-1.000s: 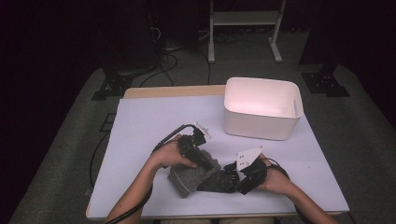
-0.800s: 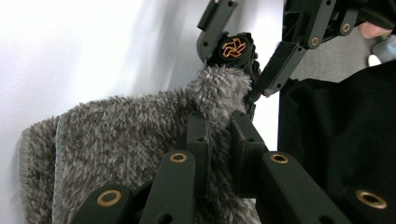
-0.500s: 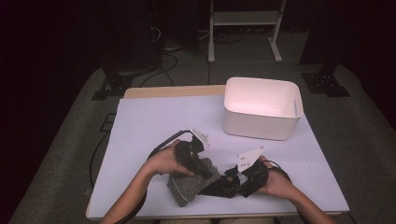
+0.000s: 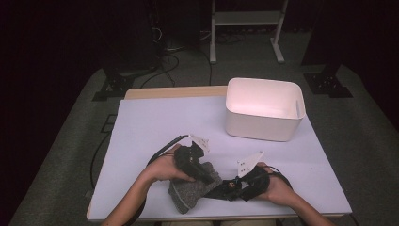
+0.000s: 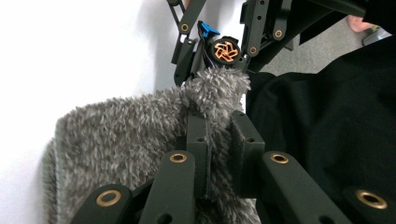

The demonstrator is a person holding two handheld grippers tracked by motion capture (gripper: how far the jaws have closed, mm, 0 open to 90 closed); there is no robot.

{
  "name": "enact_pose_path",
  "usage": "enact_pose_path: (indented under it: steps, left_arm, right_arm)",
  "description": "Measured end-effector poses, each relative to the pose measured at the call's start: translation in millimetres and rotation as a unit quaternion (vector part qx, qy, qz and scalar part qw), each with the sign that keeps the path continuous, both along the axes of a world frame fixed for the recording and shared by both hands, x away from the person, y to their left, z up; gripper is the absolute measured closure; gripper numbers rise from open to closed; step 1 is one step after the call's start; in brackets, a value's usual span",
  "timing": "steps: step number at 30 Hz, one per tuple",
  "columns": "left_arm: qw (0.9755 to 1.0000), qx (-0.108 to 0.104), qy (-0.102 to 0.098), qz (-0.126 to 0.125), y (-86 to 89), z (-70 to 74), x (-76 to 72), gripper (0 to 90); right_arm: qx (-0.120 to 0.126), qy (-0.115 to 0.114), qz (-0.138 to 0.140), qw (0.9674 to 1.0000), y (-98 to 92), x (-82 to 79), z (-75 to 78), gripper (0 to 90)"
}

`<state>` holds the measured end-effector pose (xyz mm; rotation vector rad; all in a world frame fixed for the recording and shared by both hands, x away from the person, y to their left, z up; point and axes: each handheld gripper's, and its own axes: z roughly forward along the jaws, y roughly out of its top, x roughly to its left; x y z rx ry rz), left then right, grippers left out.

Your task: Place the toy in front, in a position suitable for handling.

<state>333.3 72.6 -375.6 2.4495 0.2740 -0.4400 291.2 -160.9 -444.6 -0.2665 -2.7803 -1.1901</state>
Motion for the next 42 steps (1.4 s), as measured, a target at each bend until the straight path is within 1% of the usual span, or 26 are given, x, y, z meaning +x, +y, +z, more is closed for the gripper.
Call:
enact_pose_path:
  steps: [2,3,4,5,7,11,12,13,14,16,17,19,21,23,24,27,28,32,34,37,38,42]
  left_arm:
    - [1.0000,0.003,-0.005,0.003,-1.6,2.6,0.8,80.8]
    - [1.0000,0.003,-0.007,0.005,-2.7,4.2,1.7,80.8]
    - [0.9999,0.001,-0.008,0.009,-3.9,5.6,3.0,80.7]
    - [0.9999,0.001,-0.009,0.010,-5.3,7.2,4.1,80.8]
    - [0.9998,0.006,-0.018,0.010,-8.0,10.2,6.7,80.7]
    - [0.9991,0.014,-0.039,0.012,-14.7,13.8,9.9,80.4]
    - [0.9986,0.023,-0.047,0.014,-17.0,13.3,10.3,80.2]
    - [0.9979,0.032,-0.054,0.011,-18.3,12.5,10.9,79.8]
    - [0.9977,0.035,-0.057,0.011,-19.3,11.2,11.1,79.5]
    - [0.9975,0.040,-0.057,0.010,-20.7,8.3,10.8,79.1]
    - [0.9975,0.040,-0.057,0.010,-20.7,7.2,10.4,79.1]
    - [0.9972,0.038,-0.064,0.008,-19.4,7.0,9.0,78.3]
    - [0.9971,0.036,-0.066,0.009,-18.7,6.5,7.5,76.5]
    - [0.9968,0.039,-0.070,0.001,-19.2,6.7,6.7,73.2]
    - [0.9968,0.041,-0.068,0.004,-20.6,6.8,6.1,73.2]
    - [0.9963,0.050,-0.071,0.002,-23.2,7.6,5.8,73.9]
    - [0.9958,0.053,-0.075,0.002,-23.9,7.9,5.3,75.4]
    - [0.9945,0.062,-0.085,-0.001,-27.4,9.0,4.2,82.0]
    - [0.9939,0.064,-0.090,-0.002,-30.9,9.7,3.5,82.7]
    - [0.9929,0.068,-0.097,-0.009,-41.1,11.8,2.4,82.8]
    - [0.9929,0.069,-0.096,-0.013,-44.4,12.2,2.0,82.8]
    - [0.9918,0.067,-0.102,-0.037,-68.5,13.6,1.5,82.7]
  right_arm:
    - [-0.004,-0.019,-0.003,0.9998,1.1,-1.5,0.9,55.7]
    - [-0.007,-0.032,-0.007,0.9994,1.9,-1.5,1.6,56.0]
    - [-0.011,-0.045,-0.010,0.9989,2.4,-0.5,2.2,56.3]
    - [-0.012,-0.052,-0.009,0.9985,2.7,1.9,2.5,56.7]
    - [-0.013,-0.065,-0.018,0.9977,3.0,5.0,2.6,56.7]
    - [-0.011,-0.076,-0.034,0.9964,1.8,12.8,1.4,56.7]
    - [-0.010,-0.072,-0.037,0.9966,1.1,14.8,1.4,56.7]
    - [-0.007,-0.069,-0.039,0.9968,0.3,16.3,0.9,56.6]
    - [-0.006,-0.066,-0.040,0.9970,-0.3,16.8,0.6,56.6]
    - [-0.003,-0.066,-0.041,0.9970,-1.0,16.7,0.1,56.1]
    - [-0.002,-0.064,-0.039,0.9972,-1.4,17.0,-0.4,55.3]
    - [-0.001,-0.055,-0.039,0.9977,-5.2,17.9,0.6,53.6]
    - [-0.002,-0.049,-0.040,0.9980,-10.1,17.7,1.1,53.8]
    - [-0.001,-0.047,-0.046,0.9978,-17.1,17.3,1.1,54.0]
    - [0.002,-0.044,-0.048,0.9979,-18.9,17.0,0.9,54.4]
    - [0.006,-0.046,-0.049,0.9977,-20.4,14.9,0.5,56.1]
    - [0.005,-0.052,-0.047,0.9975,-20.0,14.8,0.6,56.5]
    - [0.001,-0.061,-0.048,0.9970,-19.3,13.2,1.0,57.2]
    - [0.000,-0.068,-0.048,0.9965,-18.7,11.9,0.8,57.2]
    - [-0.002,-0.071,-0.049,0.9963,-18.2,11.8,0.8,57.2]
    - [-0.002,-0.069,-0.050,0.9963,-18.0,11.7,0.9,57.2]
    - [0.001,-0.068,-0.051,0.9964,-16.3,11.0,0.3,57.3]
